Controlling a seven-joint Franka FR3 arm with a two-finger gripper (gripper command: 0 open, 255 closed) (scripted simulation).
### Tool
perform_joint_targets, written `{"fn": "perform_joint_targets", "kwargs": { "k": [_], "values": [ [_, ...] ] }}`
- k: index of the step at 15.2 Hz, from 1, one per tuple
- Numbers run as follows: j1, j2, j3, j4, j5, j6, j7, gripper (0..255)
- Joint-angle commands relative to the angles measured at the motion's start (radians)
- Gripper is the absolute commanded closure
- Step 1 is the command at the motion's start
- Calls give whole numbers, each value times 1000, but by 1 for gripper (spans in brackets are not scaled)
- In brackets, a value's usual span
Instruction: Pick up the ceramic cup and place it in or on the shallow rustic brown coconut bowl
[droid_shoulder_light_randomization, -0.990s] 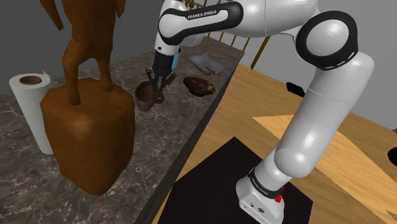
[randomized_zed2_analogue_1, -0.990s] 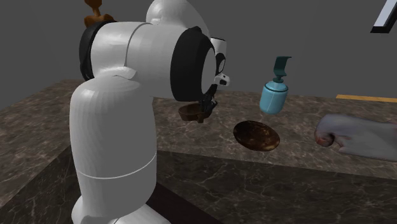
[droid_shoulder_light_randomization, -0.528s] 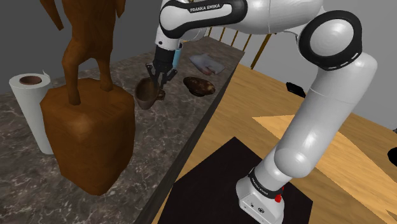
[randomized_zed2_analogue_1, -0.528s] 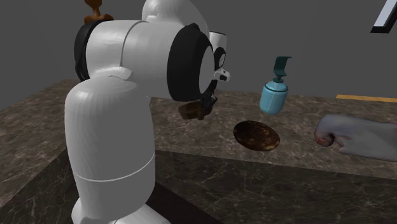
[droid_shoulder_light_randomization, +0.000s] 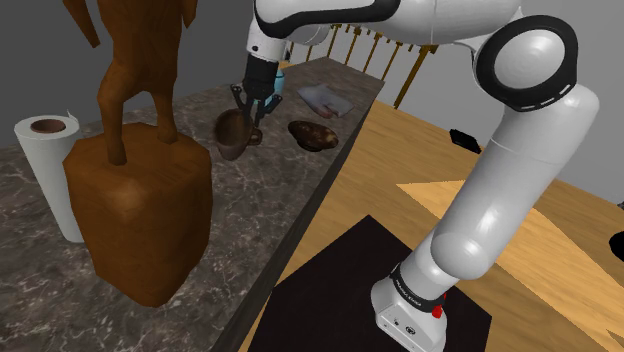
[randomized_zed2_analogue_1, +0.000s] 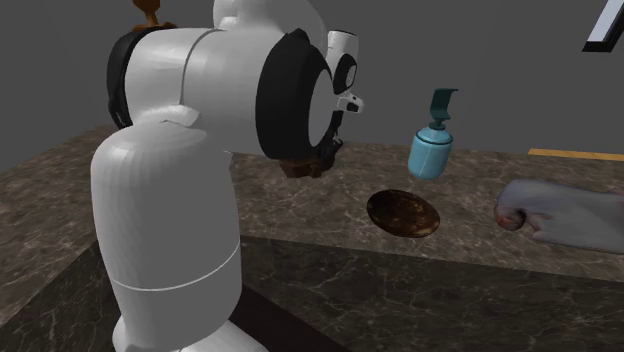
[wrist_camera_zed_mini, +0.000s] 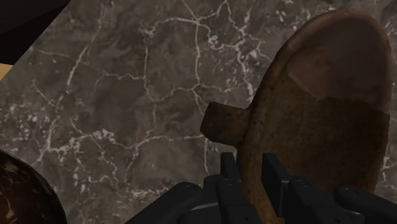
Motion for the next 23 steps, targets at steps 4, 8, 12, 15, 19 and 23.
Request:
{"fn": "perform_joint_targets", "kwargs": {
  "k": [4, 8, 12, 15, 19, 23],
  "values": [
    [-1, -10, 0, 55, 1, -65, 5, 255],
    [-1, -15, 0, 103, 1, -117, 9, 255],
    [-28, -37, -19, 108, 4, -148, -34, 255],
    [-68, -61, -49, 89, 6, -161, -103, 255],
    [-119, -79, -90, 82, 4, -181, -193, 255],
    [-168, -82, -133, 93, -1, -204, -282, 255]
  ]
}}
